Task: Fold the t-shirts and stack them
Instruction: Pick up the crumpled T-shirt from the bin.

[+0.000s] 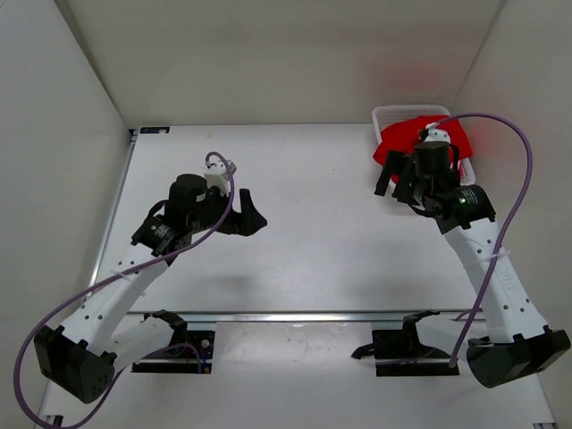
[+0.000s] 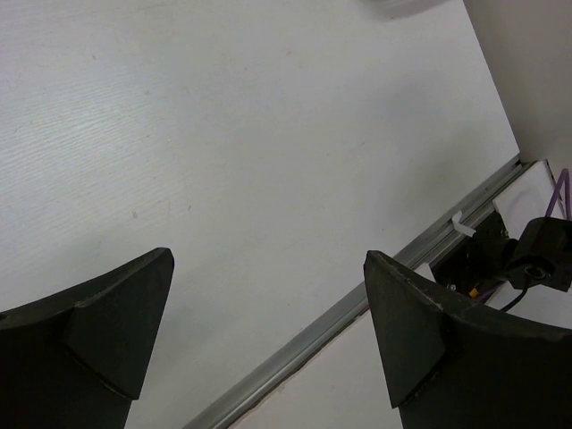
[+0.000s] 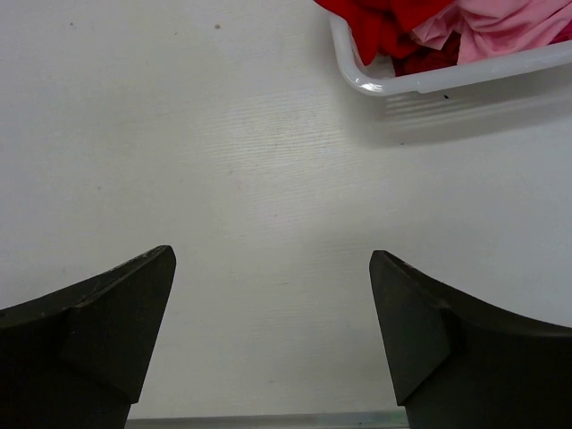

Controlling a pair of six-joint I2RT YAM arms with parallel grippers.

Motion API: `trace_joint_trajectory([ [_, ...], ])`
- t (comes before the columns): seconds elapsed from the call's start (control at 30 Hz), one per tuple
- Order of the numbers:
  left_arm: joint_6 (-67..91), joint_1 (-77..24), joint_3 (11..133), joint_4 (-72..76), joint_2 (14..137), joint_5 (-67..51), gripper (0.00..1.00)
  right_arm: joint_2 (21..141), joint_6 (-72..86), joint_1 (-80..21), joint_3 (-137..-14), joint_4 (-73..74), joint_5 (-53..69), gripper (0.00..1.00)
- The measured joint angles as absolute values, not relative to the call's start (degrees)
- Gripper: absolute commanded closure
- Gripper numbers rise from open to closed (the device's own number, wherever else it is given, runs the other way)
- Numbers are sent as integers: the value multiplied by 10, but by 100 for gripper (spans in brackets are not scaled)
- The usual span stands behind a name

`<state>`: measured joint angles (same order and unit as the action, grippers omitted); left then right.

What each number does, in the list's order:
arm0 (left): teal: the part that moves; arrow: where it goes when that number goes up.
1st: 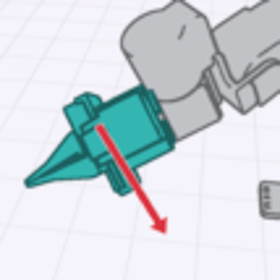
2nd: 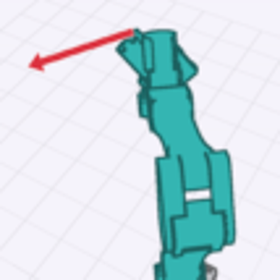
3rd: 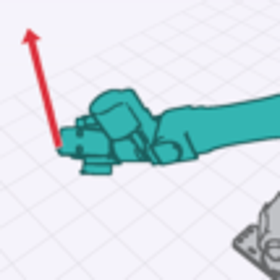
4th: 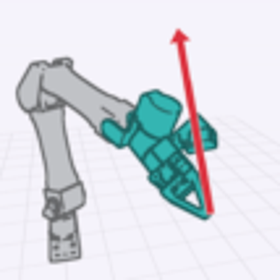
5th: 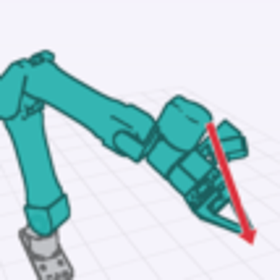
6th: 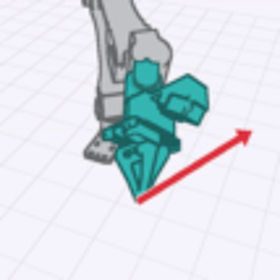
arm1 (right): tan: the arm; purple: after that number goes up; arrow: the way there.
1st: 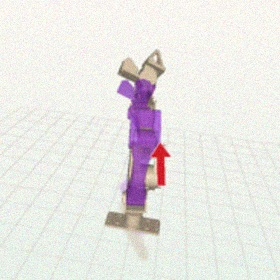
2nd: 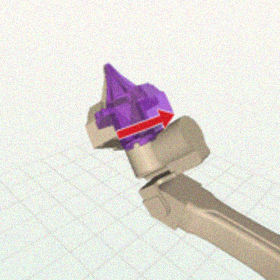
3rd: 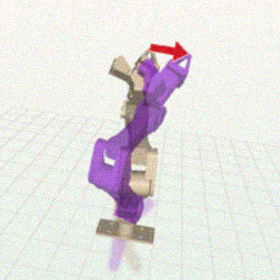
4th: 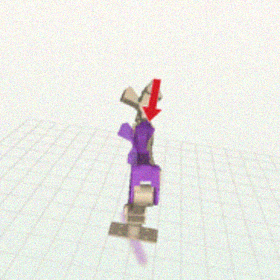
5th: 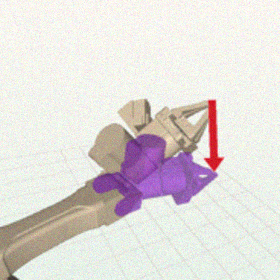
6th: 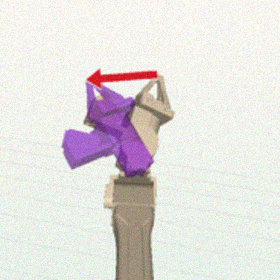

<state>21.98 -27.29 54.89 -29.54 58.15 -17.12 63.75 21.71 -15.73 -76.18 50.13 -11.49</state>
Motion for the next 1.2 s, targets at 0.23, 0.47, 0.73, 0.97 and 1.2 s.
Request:
trace_joint_trajectory([
  [0.23, 241, -287, 537, -278, 568, -198, 1, 664, 221, -119, -812, 514, -102, 95],
  [0.47, 284, -307, 508, -270, 536, -203, 81, 743, 225, -23, -934, 525, -118, 64],
  [0.73, 317, -340, 435, -243, 505, -221, 41, 954, 243, 86, -1100, 497, -70, 35],
  [0.97, 336, -357, 378, -222, 490, -231, 34, 1235, 241, 90, -1414, 582, -47, 36],
  [1.2, 334, -359, 372, -225, 490, -229, 32, 1353, 266, 95, -1534, 628, -6, 37],
])
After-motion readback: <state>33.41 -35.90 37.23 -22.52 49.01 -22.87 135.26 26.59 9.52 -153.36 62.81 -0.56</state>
